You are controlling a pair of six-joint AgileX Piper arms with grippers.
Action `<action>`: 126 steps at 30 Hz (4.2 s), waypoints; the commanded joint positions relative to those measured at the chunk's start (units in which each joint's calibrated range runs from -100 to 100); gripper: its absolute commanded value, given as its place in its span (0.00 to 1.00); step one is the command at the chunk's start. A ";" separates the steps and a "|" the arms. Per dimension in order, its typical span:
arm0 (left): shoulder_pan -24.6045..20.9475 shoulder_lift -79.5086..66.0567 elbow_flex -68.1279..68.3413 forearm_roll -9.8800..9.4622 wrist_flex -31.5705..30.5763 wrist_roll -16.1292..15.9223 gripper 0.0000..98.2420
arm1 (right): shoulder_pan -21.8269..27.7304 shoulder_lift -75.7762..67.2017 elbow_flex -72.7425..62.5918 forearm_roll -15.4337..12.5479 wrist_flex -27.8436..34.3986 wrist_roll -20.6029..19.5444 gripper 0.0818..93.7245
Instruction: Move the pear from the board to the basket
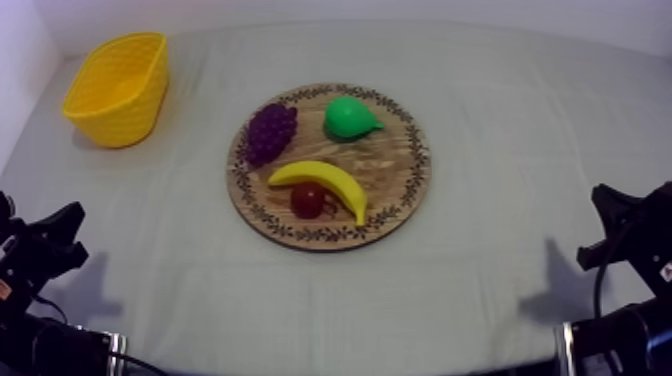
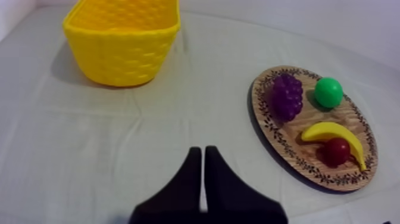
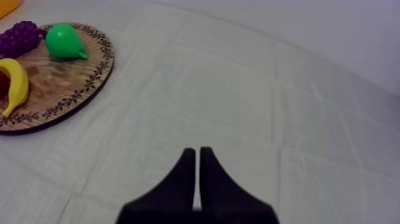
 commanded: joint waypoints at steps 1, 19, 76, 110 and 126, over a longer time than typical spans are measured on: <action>0.02 0.00 0.03 -0.01 0.02 -0.04 0.00 | -0.01 -0.02 0.00 -0.01 0.01 0.03 0.00; 0.78 0.00 0.03 0.02 0.02 -0.70 0.00 | -0.01 -0.02 0.00 -0.01 0.01 0.03 0.00; 11.84 87.39 -74.81 6.04 19.76 6.26 0.01 | -0.01 -0.02 0.00 -0.01 0.01 0.03 0.00; 21.85 135.61 -131.68 7.30 34.49 4.65 0.00 | -0.16 -0.02 0.00 -0.01 0.01 0.03 0.00; 20.58 133.80 -130.18 6.16 46.60 -24.63 0.03 | -0.16 -0.02 0.00 -0.01 0.01 0.03 0.00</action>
